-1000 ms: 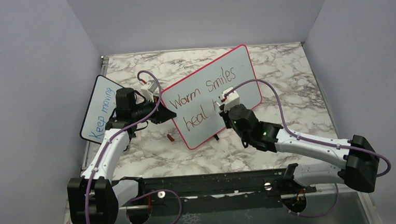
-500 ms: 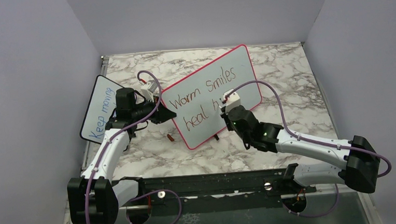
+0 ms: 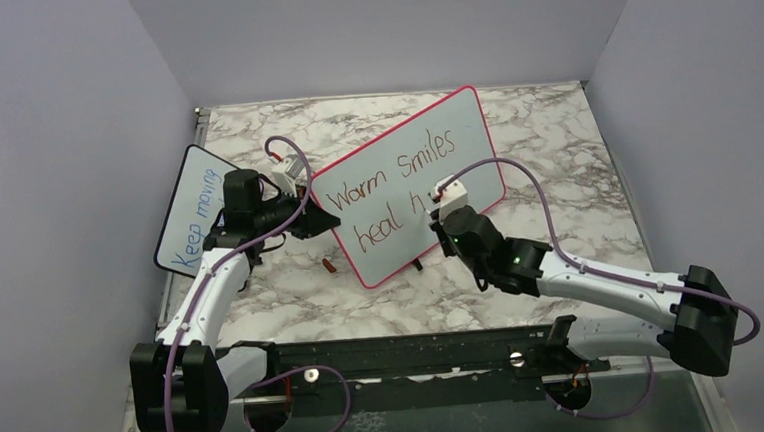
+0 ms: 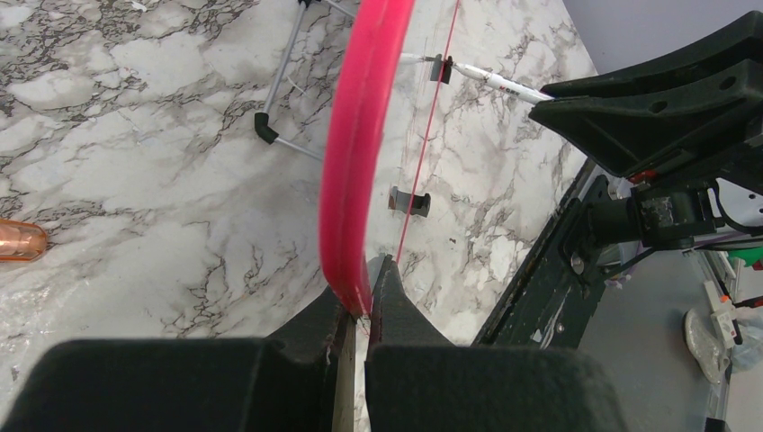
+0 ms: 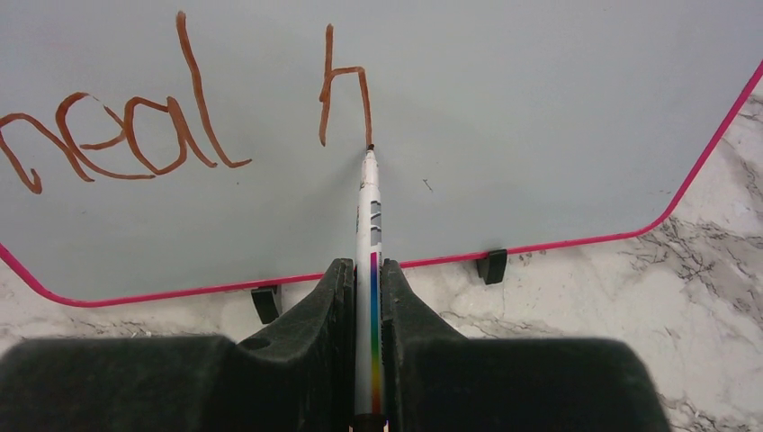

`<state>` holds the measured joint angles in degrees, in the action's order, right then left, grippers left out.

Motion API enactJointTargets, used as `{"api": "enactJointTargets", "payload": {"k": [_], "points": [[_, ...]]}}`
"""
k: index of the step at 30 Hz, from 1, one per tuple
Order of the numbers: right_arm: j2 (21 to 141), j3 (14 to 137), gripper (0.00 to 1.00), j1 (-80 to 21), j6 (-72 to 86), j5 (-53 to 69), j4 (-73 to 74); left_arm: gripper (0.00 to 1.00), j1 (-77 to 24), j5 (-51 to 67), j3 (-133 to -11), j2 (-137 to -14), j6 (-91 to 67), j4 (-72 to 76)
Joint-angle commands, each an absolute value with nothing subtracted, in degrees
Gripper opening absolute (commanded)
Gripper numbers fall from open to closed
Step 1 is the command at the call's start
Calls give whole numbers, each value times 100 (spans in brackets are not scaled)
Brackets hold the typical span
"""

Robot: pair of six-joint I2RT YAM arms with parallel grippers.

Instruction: Write a sentence on the whiteboard

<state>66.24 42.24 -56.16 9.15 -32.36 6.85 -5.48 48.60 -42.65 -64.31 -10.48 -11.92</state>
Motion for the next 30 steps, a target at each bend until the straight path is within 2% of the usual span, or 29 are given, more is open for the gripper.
{"api": "enactJointTargets", "payload": {"k": [1, 6, 12, 30], "points": [[6308, 4226, 0, -5583, 816, -3358, 588, 0, -423, 3868, -4210, -6513, -493, -1441], [6138, 4192, 0, -5467, 631, -3472, 364, 0, -422, 3850, -4210, -6511, -492, -1450], [6027, 4015, 1, -5177, 596, -3045, 91, 0, -422, 3845, -4215, -6516, -497, -1452], [6329, 3959, 1, -5126, 492, -2683, -229, 0, -424, 3885, -4228, -6595, -502, -1450]]}}
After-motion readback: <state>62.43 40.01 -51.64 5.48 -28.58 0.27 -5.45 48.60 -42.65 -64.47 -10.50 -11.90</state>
